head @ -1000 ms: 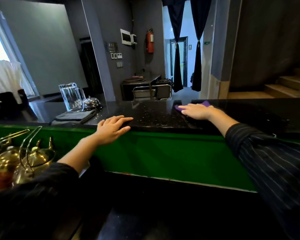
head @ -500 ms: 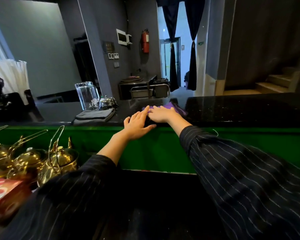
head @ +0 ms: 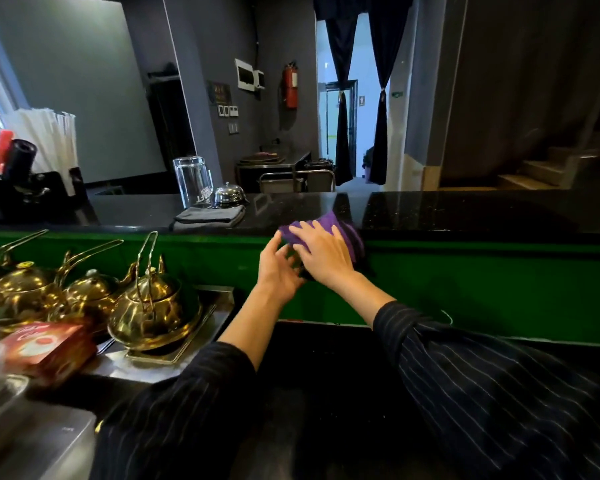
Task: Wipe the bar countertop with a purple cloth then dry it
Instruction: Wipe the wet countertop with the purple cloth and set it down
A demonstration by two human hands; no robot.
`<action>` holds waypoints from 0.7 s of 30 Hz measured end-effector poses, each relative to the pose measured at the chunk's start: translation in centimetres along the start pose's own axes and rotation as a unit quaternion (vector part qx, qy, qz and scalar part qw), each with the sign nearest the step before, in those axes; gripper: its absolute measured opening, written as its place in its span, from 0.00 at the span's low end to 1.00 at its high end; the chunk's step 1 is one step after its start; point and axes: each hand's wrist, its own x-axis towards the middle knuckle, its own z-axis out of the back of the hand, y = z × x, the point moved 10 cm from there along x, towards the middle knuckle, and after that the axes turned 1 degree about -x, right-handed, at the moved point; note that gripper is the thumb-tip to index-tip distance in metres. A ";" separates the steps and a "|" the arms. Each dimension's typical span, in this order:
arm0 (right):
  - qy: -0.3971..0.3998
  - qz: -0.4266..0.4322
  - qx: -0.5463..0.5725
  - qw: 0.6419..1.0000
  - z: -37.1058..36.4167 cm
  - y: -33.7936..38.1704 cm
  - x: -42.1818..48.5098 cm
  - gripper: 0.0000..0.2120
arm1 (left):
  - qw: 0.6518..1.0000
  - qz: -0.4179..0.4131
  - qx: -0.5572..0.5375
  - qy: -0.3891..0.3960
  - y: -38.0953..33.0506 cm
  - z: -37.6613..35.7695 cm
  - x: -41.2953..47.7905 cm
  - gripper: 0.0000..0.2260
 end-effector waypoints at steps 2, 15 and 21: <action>0.038 0.000 0.041 0.998 -1.6 0.8 -1.6 0.26 | 0.999 -0.011 -0.029 0.012 -0.7 0.2 -0.4 0.16; 0.186 -0.069 0.185 0.963 -8.9 3.3 -6.9 0.32 | 0.984 0.007 0.175 -0.017 -3.1 10.9 -8.1 0.09; 0.213 -0.054 0.275 0.936 -11.7 8.9 -7.0 0.08 | 0.973 0.017 0.221 -0.061 -5.8 16.2 -12.0 0.08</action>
